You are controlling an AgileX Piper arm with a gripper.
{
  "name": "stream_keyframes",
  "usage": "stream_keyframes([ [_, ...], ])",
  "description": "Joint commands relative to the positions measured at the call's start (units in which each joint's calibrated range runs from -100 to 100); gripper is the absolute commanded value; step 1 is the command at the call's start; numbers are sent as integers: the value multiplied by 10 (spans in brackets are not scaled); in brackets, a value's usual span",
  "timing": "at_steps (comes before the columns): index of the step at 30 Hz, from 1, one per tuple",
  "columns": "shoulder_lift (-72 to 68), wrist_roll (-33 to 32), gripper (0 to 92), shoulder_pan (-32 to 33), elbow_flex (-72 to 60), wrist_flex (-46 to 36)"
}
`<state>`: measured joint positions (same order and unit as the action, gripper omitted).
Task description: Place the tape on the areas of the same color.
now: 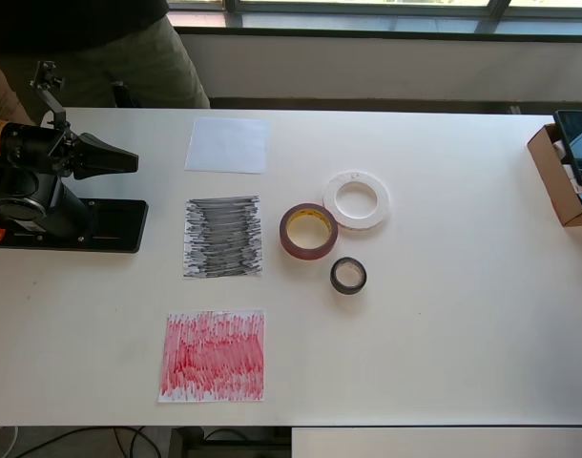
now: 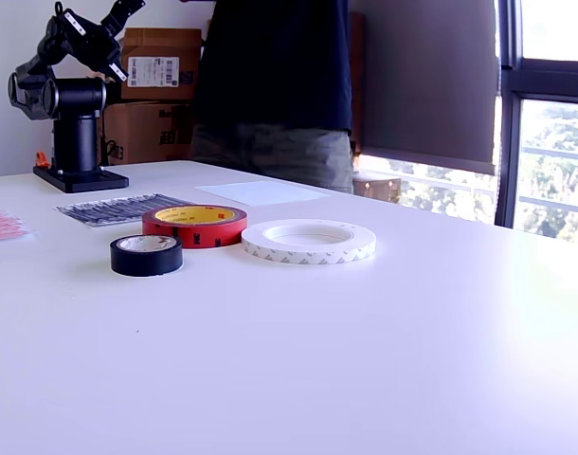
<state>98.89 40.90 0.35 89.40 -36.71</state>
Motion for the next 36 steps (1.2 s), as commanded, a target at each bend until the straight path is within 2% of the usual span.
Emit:
stream_keyframes([
  [1,3,-2,2,-3,3,2],
  [24,0,-1,2,-1,-4,2],
  [27,-17,-3,2,16,-32,2],
  [30,-103,-6,2,38,-88,2],
  [36,-416,-8,2,41,-268,2],
])
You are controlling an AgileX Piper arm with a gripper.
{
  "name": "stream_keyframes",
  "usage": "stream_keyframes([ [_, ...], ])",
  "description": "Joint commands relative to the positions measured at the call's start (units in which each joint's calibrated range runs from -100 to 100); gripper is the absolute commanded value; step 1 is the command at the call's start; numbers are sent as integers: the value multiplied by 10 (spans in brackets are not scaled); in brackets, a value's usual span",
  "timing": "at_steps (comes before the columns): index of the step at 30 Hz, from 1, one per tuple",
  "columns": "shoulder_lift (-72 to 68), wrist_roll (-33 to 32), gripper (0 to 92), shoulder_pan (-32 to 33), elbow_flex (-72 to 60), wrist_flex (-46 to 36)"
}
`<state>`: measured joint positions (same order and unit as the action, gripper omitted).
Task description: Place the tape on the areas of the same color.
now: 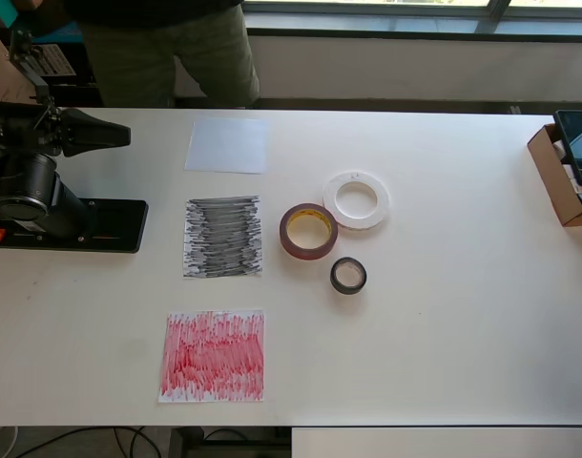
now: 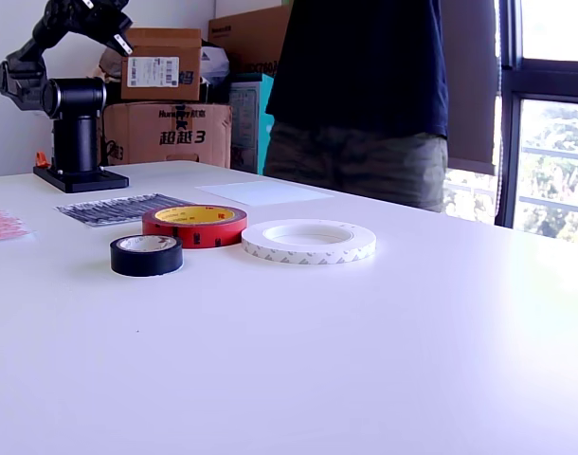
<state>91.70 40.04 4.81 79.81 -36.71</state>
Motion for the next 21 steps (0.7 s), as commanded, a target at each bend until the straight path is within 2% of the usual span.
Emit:
stream_keyframes([
  [1,-398,1,2,-5,-203,2],
  [9,-716,1,2,-29,-373,1],
  [21,-921,3,2,-61,-390,-8],
])
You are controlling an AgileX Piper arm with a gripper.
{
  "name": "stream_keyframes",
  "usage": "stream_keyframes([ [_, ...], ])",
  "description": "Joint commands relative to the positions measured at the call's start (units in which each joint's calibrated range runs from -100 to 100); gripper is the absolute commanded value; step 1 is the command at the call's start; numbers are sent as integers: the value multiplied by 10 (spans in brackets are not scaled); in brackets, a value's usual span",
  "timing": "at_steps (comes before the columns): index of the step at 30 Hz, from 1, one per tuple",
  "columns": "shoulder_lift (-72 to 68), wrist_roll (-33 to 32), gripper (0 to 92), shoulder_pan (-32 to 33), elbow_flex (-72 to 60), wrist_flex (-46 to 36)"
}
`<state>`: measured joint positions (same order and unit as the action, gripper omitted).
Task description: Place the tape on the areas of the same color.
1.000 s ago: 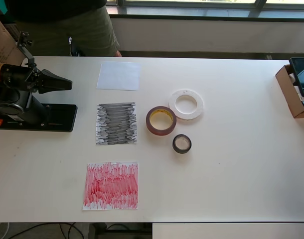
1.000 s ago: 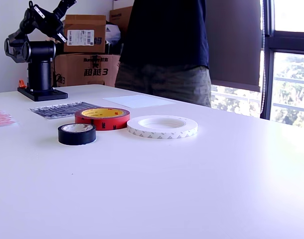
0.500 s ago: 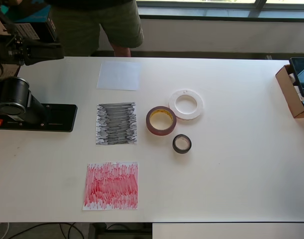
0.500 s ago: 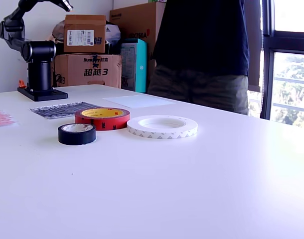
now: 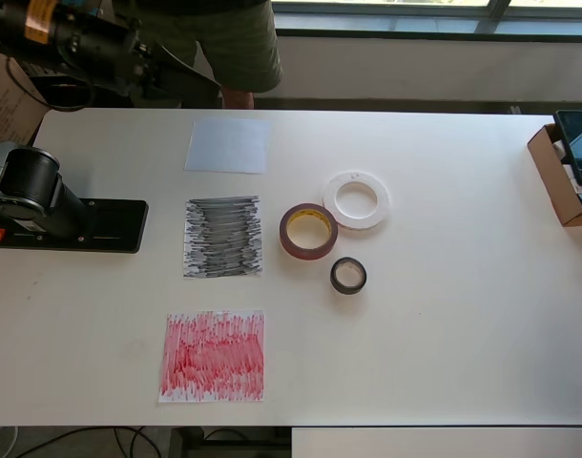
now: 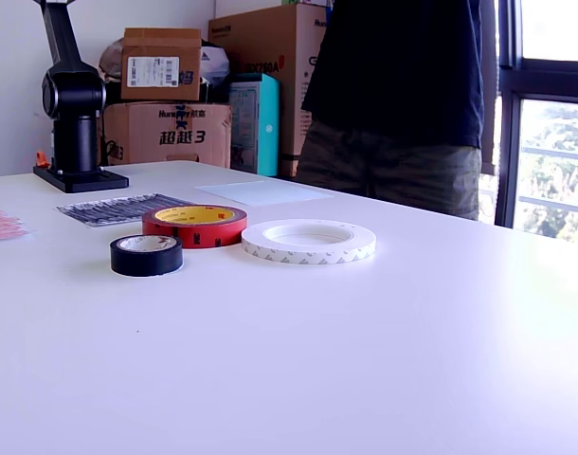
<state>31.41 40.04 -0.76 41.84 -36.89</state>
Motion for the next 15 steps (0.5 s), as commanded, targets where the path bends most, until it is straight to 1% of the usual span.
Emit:
stream_keyframes([
  [1,-335,3,2,-6,-10,-6],
  [7,-423,2,2,-14,-11,-6],
  [15,-493,1,2,-14,-11,-6],
])
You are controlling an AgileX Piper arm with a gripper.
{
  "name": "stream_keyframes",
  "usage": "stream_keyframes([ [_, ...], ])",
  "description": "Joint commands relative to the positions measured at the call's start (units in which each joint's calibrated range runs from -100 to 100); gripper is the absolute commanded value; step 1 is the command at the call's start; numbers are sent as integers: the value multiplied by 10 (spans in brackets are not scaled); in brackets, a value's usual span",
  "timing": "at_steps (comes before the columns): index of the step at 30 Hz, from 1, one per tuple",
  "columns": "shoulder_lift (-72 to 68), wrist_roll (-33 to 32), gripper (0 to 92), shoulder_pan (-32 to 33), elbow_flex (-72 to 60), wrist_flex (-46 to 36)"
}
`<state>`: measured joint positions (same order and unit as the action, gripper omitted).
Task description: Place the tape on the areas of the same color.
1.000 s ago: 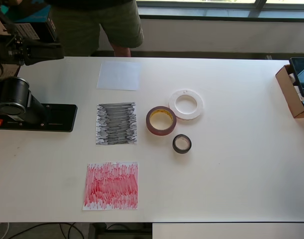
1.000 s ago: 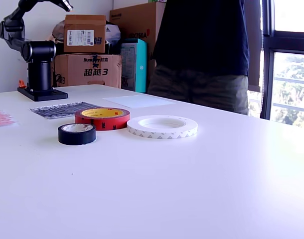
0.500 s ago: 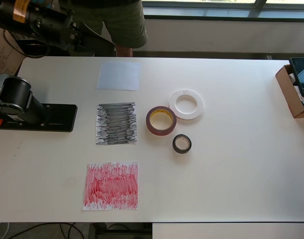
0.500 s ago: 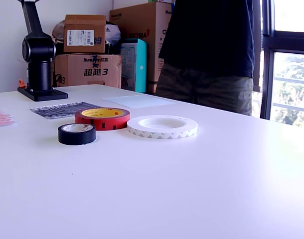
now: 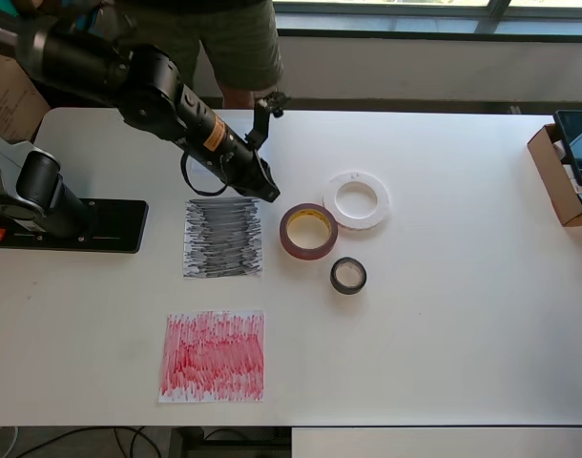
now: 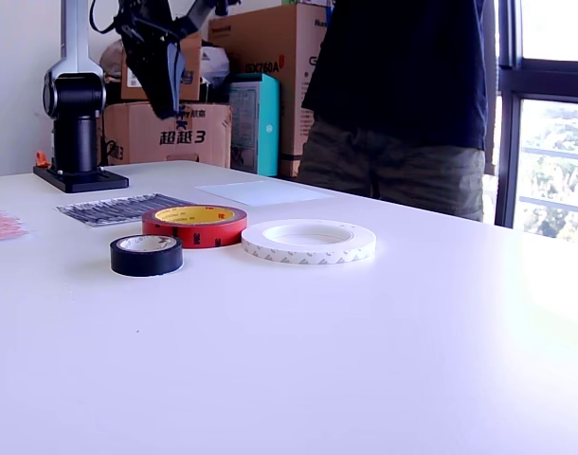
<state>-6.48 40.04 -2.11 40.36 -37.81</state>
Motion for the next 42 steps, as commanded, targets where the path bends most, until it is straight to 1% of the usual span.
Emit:
stream_keyframes([
  [1,-119,1,3,0,4,4],
  [3,-124,1,12,0,4,4],
  [5,-125,-10,51,0,4,4],
  [9,-126,-56,183,0,-3,4],
  [13,-121,-62,306,0,-4,-3],
  [15,-119,-62,353,0,-23,-39],
  [20,-119,-63,427,7,-144,-209],
  [22,-125,-63,456,13,-200,-260],
  [25,-128,-63,502,19,-255,-303],
  [28,-127,-63,546,28,-277,-311],
  [31,-127,-63,570,33,-280,-311],
  [39,-141,-61,573,63,-272,-312],
  [42,-170,-57,574,61,-288,-339],
])
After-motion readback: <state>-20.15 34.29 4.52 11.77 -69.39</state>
